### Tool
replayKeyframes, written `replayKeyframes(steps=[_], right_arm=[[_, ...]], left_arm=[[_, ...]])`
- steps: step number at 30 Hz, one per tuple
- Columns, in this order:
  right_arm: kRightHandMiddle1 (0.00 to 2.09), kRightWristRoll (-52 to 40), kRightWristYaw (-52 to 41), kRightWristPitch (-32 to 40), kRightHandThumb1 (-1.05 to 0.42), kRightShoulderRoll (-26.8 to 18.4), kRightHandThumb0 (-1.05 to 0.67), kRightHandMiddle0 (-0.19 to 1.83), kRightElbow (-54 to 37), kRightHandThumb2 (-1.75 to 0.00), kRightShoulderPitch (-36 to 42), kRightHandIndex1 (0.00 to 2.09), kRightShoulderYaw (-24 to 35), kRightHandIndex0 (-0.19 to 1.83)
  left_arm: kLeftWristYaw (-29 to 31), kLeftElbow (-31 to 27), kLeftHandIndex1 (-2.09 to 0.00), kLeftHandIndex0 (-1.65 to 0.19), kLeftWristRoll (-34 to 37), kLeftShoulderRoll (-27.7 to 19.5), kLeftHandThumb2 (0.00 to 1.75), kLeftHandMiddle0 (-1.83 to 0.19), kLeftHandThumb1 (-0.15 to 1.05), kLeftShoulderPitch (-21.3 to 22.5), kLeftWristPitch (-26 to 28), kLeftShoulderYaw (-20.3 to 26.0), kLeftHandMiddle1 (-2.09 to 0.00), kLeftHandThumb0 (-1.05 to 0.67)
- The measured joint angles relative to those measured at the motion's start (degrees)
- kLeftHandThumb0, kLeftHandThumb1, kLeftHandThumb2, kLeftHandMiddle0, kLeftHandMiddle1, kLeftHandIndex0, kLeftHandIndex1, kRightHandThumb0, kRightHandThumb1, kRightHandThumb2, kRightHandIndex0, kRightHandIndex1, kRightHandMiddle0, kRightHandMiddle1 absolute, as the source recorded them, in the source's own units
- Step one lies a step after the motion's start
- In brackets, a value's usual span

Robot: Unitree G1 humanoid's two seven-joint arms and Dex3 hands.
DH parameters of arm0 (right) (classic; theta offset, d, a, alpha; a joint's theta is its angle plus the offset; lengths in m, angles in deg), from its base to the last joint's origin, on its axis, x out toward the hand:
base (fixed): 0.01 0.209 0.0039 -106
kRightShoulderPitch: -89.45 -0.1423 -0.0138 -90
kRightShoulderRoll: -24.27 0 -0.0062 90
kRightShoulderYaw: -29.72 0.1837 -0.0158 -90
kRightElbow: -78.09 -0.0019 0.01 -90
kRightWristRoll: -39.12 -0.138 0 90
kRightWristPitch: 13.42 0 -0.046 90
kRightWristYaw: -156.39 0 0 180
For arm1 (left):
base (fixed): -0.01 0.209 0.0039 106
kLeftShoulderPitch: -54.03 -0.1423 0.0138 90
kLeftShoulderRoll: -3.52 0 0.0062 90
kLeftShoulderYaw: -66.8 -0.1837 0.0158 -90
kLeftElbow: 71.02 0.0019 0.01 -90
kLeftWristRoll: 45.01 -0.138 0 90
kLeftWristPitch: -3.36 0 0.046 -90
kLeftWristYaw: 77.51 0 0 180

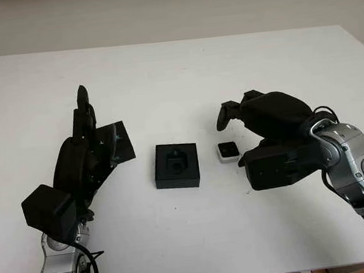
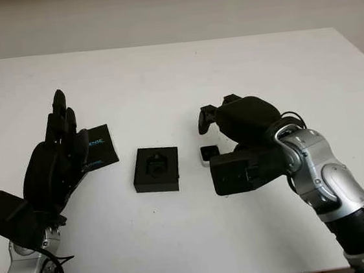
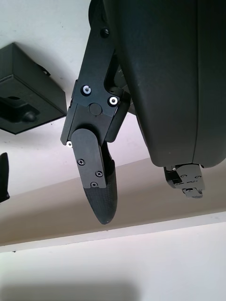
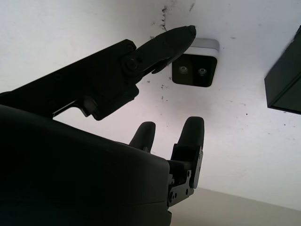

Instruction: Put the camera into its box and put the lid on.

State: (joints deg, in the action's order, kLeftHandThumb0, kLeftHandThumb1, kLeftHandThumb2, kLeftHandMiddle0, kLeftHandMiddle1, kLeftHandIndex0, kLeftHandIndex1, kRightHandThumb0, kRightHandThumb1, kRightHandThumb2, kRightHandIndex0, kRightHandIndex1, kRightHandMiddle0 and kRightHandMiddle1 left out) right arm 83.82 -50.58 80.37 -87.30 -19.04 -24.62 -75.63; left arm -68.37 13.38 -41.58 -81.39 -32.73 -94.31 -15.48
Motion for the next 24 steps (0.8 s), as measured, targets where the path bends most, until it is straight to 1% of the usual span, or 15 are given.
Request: replayKeyframes(steps=[4,9,17,20,24], right_arm=[[0.98,-0.02,0.89,-0.03,-0.85,0.97,-0.59,0.05,1.3,-0.06,1.08,1.15,-0.02,-0.03],[0.95,1.16,1.81,-0.15,-0.88,1.16,-0.6,0.09,2.03,-0.06,1.66,1.14,-0.61,0.01],[1.17,1.59,4.34,-1.67,-0.9,2.13,-0.59,0.03,3.98,-0.06,1.9,1.22,-1.22,0.0],[1.21,1.52,4.63,-1.93,-0.9,2.22,-0.59,0.03,4.69,-0.05,1.95,1.28,-1.22,-0.01],[1.22,1.5,5.63,-2.05,-0.9,2.8,-0.57,0.05,5.53,-0.05,2.04,1.31,-1.22,-0.01]], left_arm=[[0.12,0.0,0.0,0.19,0.01,0.0,0.58,0.19,1.05,-0.07,0.0,0.0,0.0,-0.61],[0.37,-0.03,0.0,0.19,0.19,-0.02,0.57,0.19,1.05,-0.16,0.43,0.0,0.0,-0.62],[0.43,-0.04,0.0,0.19,-0.14,-0.2,0.56,0.19,1.05,-0.47,0.46,0.0,0.0,-0.61],[0.43,-0.04,0.0,0.19,-0.06,-0.19,0.56,0.19,1.05,-0.48,0.45,0.01,0.0,-0.61],[0.42,-0.07,0.0,0.19,-0.07,-0.2,0.57,0.19,1.05,-0.57,0.47,0.0,0.0,-0.61]])
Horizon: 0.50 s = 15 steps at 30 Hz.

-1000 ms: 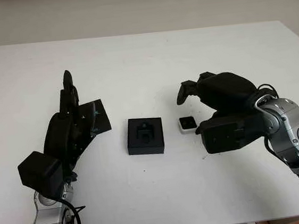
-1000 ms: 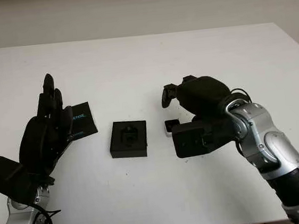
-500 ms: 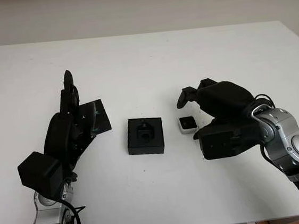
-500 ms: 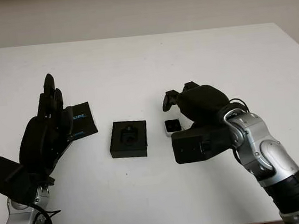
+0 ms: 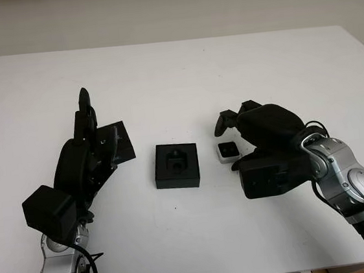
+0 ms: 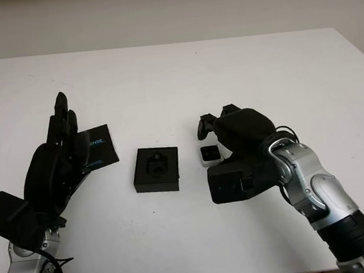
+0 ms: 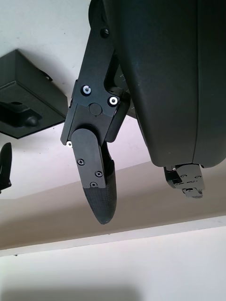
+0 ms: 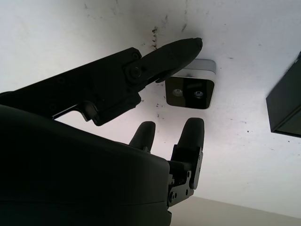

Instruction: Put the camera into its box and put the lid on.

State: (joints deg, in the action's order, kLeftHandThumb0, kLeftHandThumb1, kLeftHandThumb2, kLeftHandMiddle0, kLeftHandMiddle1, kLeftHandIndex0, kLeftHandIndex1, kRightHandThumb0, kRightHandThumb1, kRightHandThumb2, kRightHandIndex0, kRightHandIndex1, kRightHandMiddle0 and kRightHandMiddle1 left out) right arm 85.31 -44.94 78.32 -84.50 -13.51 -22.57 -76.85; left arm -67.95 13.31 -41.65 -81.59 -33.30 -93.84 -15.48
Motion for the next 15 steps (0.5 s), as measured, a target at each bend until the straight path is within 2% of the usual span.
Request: replayKeyframes(steps=[6,9,15], right_arm=[[1.28,-0.02,2.45,-0.99,-0.9,0.42,-0.55,0.1,1.23,-0.05,0.57,1.39,0.0,0.05],[1.33,0.08,3.11,-1.11,-0.9,0.42,-0.56,0.1,1.92,-0.06,0.62,1.49,0.0,0.03],[1.4,1.15,3.94,-1.18,-0.91,0.41,-0.56,0.1,2.86,-0.06,0.62,1.55,-0.33,0.02]], left_arm=[[-0.03,-0.02,0.0,0.19,-0.02,0.0,0.56,0.19,1.05,-0.17,-0.01,0.01,0.0,-0.62],[-0.08,-0.02,0.0,0.19,-0.05,0.0,0.56,0.19,1.05,-0.17,-0.02,0.01,0.0,-0.62],[-0.05,-0.23,0.0,0.19,0.02,-0.01,0.56,0.19,1.05,-0.18,-0.02,0.02,0.0,-0.61]])
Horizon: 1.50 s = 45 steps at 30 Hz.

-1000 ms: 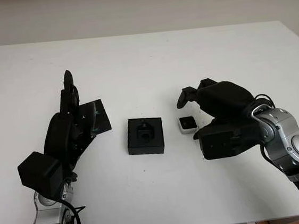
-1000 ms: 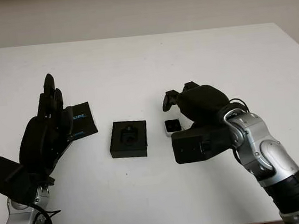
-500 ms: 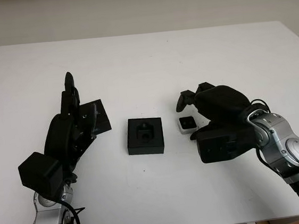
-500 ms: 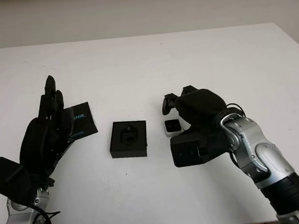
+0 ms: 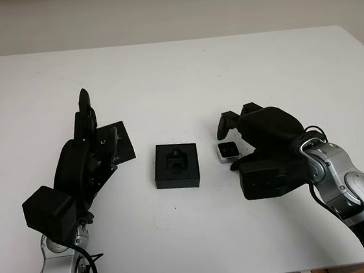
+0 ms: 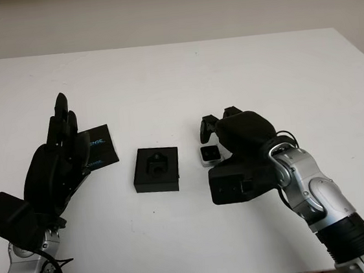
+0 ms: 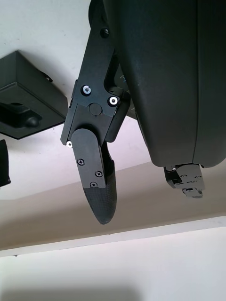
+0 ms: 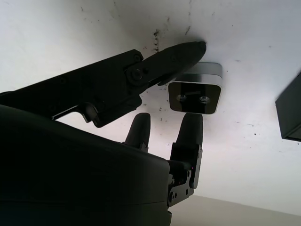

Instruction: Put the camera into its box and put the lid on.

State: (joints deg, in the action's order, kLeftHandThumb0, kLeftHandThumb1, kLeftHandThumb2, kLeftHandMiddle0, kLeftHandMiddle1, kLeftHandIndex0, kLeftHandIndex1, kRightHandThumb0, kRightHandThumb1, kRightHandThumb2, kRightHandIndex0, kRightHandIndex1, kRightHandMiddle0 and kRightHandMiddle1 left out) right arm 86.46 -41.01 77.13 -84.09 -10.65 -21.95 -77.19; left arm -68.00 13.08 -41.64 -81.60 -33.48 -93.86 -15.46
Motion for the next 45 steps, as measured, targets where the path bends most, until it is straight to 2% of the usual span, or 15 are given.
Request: replayKeyframes(steps=[5,15,21,23,26,28,33,36,40,45], right_arm=[[1.48,1.15,0.13,0.01,-0.9,-0.01,-0.57,0.1,0.04,-0.05,-0.01,1.58,-0.2,0.04],[1.49,1.74,1.05,-0.81,-0.9,-0.05,-0.55,0.12,0.24,-0.05,-0.02,1.63,-0.43,0.06],[1.47,-1.24,1.72,-1.98,-0.91,0.08,-0.49,0.27,1.01,-0.06,-0.01,1.61,-0.09,0.15],[1.48,-1.72,2.02,-2.3,-0.94,0.08,-0.44,0.31,1.41,-0.06,-0.01,1.66,-0.03,0.16],[1.55,-3.1,2.62,-2.92,-0.96,0.08,-0.35,0.37,2.0,-0.06,-0.01,1.86,0.12,0.18],[1.52,-4.19,3.88,-4.17,-0.95,0.11,-0.32,0.41,2.76,-0.05,0.01,1.93,0.29,0.2],[1.5,-7.96,7.34,-7.73,-0.94,0.79,-0.3,0.43,6.83,-0.05,-0.02,2.03,1.68,0.14],[1.53,-9.61,8.12,-8.67,-0.93,1.0,-0.3,0.41,8.26,-0.05,-0.07,1.84,2.03,0.15],[1.62,-11.11,6.62,-5.71,-0.94,1.96,-0.3,0.36,8.73,-0.05,-0.42,1.15,2.79,0.23],[1.62,-12.78,6.3,-3.73,-0.93,2.85,-0.27,0.34,8.71,-0.05,-0.87,0.51,3.92,0.29]], left_arm=[[-0.03,0.0,0.0,0.19,-0.08,-0.01,0.56,0.19,1.05,0.0,0.0,0.0,0.0,-0.62],[-0.02,0.0,0.0,0.19,0.03,-0.09,0.55,0.19,1.05,-0.01,0.0,0.01,0.0,-0.61],[-0.27,-0.19,0.0,0.19,0.14,-0.08,0.55,0.19,1.05,-0.07,0.16,0.02,0.0,-0.59],[-0.32,-0.45,0.0,0.19,0.14,-0.08,0.55,0.19,1.05,-0.21,0.42,0.02,0.0,-0.58],[-0.38,-0.76,0.0,0.19,0.06,-0.09,0.55,0.19,1.05,-0.45,0.54,0.02,0.0,-0.56],[-0.4,-0.76,0.0,0.19,-0.01,-0.09,0.55,0.19,1.05,-0.48,0.57,0.02,0.0,-0.55],[-0.54,-0.74,0.0,0.19,-0.23,-0.09,0.54,0.19,1.05,-0.54,0.5,0.02,0.0,-0.55],[-0.56,-0.71,0.0,0.19,-0.25,-0.09,0.54,0.19,1.05,-0.55,0.47,0.02,0.0,-0.55],[-0.55,-0.69,0.0,0.19,-0.16,-0.1,0.54,0.19,1.05,-0.55,0.45,0.03,0.0,-0.55],[-0.54,-0.7,0.0,0.19,-0.07,-0.1,0.54,0.19,1.05,-0.55,0.48,0.02,0.0,-0.54]])
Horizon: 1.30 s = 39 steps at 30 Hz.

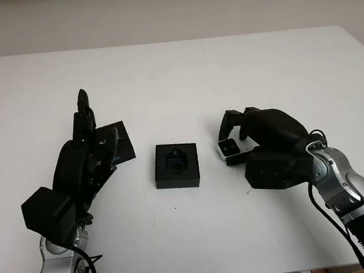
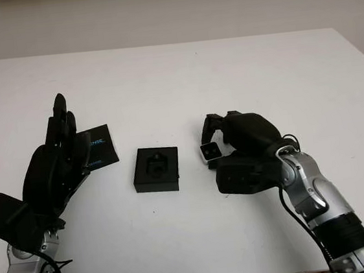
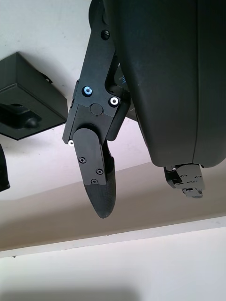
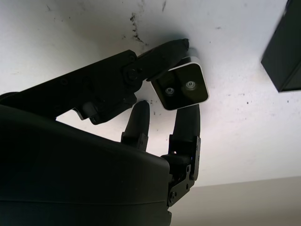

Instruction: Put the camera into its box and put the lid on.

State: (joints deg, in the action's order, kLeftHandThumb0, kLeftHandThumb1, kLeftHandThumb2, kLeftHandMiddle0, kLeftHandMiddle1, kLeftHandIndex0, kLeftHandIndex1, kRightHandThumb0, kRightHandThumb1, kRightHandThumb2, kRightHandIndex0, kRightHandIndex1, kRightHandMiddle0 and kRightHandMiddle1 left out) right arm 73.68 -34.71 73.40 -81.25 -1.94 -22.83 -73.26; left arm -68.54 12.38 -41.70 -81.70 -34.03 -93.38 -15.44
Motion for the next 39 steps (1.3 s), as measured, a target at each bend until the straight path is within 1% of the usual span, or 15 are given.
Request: replayKeyframes(steps=[3,6,12,16,19,23,28,34,36,39], right_arm=[[1.71,-3.98,-1.08,1.5,-0.95,1.28,-0.26,0.29,0.01,-0.06,-0.1,0.3,1.61,0.32],[1.76,-9.29,-2.5,3.02,-0.97,3.25,-0.27,0.25,0.07,-0.06,-0.45,0.23,3.77,0.31],[1.82,-16.54,-3.95,5.24,-0.96,5.67,-0.31,0.26,0.05,-0.05,-2.1,0.2,7.33,0.33],[1.9,-21.49,-5.01,7.06,-0.97,7.49,-0.3,0.25,-0.99,-0.06,-2.46,0.17,9.29,0.32],[1.95,-24.51,-5.67,9.7,-0.99,9.2,-0.3,0.19,-3.54,-0.06,-2.43,0.14,10.08,0.29],[2.01,-28.42,-5.85,15.11,-1.01,12.24,-0.3,0.15,-8.36,-0.06,-2.27,0.11,10.73,0.26],[2.06,-30.62,-6.21,22.69,-1.02,15.13,-0.28,0.16,-13.07,-0.06,-2.04,0.11,9.91,0.28],[2.09,-31.04,-6.45,32.92,-1.05,17.19,-0.29,0.17,-17.93,-0.07,-1.98,0.1,7.33,0.27],[2.09,-30.81,-6.24,35.03,-1.05,17.97,-0.28,0.19,-19.27,-0.07,-1.98,0.1,6.07,0.28],[2.09,-30.48,-5.62,36.28,-1.05,19.15,-0.26,0.21,-20.19,-0.09,-1.99,0.1,4.19,0.27]], left_arm=[[-0.01,0.0,0.0,0.19,-0.06,0.0,0.54,0.19,1.05,0.0,0.0,-0.03,0.0,-0.55],[0.0,0.01,0.0,0.19,-0.07,0.0,0.54,0.19,1.05,0.0,0.0,-0.08,0.0,-0.55],[-0.6,0.0,0.0,0.19,-0.3,0.46,0.53,0.19,1.05,0.0,0.02,-0.51,0.0,-0.55],[-1.34,0.01,0.0,0.19,-1.02,0.73,0.54,0.19,1.05,0.01,0.0,-1.0,0.0,-0.56],[-1.57,0.04,0.0,0.19,-1.18,0.81,0.54,0.19,1.05,0.01,-0.01,-1.25,0.0,-0.57],[-1.95,0.05,0.0,0.19,-1.19,1.22,0.54,0.19,1.05,0.01,-0.01,-1.43,0.0,-0.56],[-2.43,0.02,0.0,0.19,-1.21,1.88,0.54,0.19,1.05,0.0,0.01,-1.88,0.0,-0.56],[-3.95,-0.15,0.0,0.19,-1.98,2.99,0.54,0.19,1.05,0.01,0.62,-2.6,0.0,-0.55],[-4.15,-0.22,0.0,0.19,-2.14,3.24,0.55,0.19,1.05,0.02,0.95,-2.9,0.0,-0.55],[-4.9,-0.24,0.0,0.19,-2.7,3.52,0.55,0.19,1.05,0.13,1.06,-3.23,0.0,-0.57]])
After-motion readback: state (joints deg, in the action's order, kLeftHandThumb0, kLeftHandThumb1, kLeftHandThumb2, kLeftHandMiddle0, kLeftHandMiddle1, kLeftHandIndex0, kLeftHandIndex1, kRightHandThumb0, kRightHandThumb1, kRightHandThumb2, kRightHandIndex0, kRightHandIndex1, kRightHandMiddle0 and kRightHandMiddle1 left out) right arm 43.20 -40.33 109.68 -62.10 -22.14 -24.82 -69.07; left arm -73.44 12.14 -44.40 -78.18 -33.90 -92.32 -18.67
